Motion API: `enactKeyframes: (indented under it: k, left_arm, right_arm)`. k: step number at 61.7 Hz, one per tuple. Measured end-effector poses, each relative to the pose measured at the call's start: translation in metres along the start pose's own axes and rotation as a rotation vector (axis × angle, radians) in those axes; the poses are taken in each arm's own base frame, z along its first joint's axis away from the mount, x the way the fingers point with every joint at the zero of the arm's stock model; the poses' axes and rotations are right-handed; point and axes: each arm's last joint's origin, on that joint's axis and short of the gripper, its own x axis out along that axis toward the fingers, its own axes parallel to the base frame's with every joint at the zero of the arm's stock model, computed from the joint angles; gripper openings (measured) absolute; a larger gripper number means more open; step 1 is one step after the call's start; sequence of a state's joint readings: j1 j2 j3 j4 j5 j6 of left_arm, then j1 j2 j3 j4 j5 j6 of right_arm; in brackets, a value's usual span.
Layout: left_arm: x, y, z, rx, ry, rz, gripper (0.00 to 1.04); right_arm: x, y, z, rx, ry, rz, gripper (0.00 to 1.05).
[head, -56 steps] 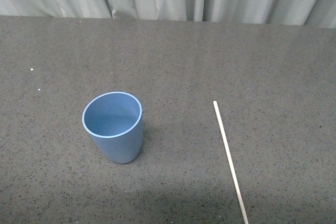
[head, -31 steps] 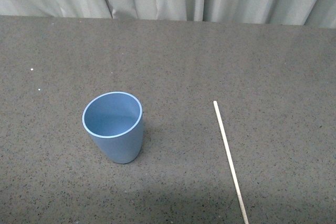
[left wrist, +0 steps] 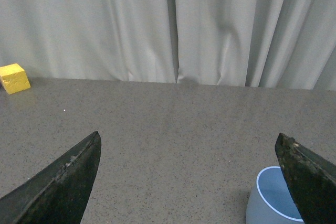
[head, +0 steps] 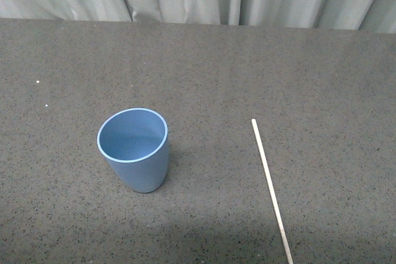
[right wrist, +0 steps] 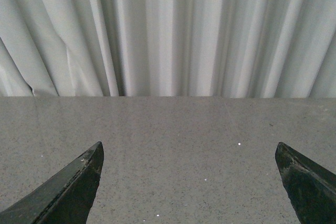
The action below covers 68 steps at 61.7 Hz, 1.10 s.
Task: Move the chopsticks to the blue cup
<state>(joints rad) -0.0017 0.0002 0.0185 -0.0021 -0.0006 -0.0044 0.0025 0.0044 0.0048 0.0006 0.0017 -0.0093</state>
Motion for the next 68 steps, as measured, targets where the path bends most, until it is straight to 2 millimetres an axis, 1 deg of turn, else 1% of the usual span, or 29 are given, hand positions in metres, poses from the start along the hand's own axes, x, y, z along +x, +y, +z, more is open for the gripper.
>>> enactKeyframes:
  k: [22,24,25,28,31,36,41,43,44,46,48,58,63,68]
  left_arm:
    - [0.000,0.000,0.000,0.000,0.000,0.000,0.98]
    - [0.000,0.000,0.000,0.000,0.000,0.000,0.98]
    - [0.000,0.000,0.000,0.000,0.000,0.000,0.98]
    - [0.000,0.000,0.000,0.000,0.000,0.000,0.98]
    - [0.000,0.000,0.000,0.000,0.000,0.002,0.98]
    - [0.000,0.000,0.000,0.000,0.000,0.001,0.98]
    - [0.000,0.000,0.000,0.000,0.000,0.000,0.98]
    - [0.000,0.000,0.000,0.000,0.000,0.000,0.98]
    - [0.000,0.000,0.000,0.000,0.000,0.000,0.98]
    - [0.000,0.000,0.000,0.000,0.000,0.000,0.98]
    - [0.000,0.000,0.000,0.000,0.000,0.000,0.98]
    - [0.000,0.000,0.000,0.000,0.000,0.000,0.98]
    - [0.000,0.000,0.000,0.000,0.000,0.000,0.98]
    - [0.000,0.000,0.000,0.000,0.000,0.000,0.98]
  right_arm:
    - [0.000,0.000,0.000,-0.001,0.000,0.000,0.95]
    - [0.001,0.001,0.001,-0.028,-0.007,-0.027,0.95]
    - [0.001,0.000,0.002,-0.073,-0.010,-0.092,0.95]
    - [0.004,0.001,0.003,-0.170,0.018,-0.190,0.95]
    - [0.008,0.002,0.002,-0.228,0.070,-0.218,0.95]
    - [0.022,0.005,0.001,-0.263,0.157,-0.178,0.95]
    - [0.041,0.012,0.005,-0.245,0.249,-0.110,0.95]
    - [0.053,0.017,0.007,-0.234,0.300,-0.077,0.95]
    - [0.056,0.018,0.007,-0.226,0.312,-0.068,0.95]
    - [0.073,0.026,0.006,-0.195,0.382,-0.017,0.95]
    - [0.086,0.033,0.003,-0.170,0.450,0.026,0.95]
    - [0.135,0.057,-0.019,-0.113,0.700,0.116,0.95]
    - [0.154,0.069,-0.033,-0.090,0.808,0.132,0.95]
    - [0.168,0.078,-0.045,-0.079,0.897,0.145,0.95]
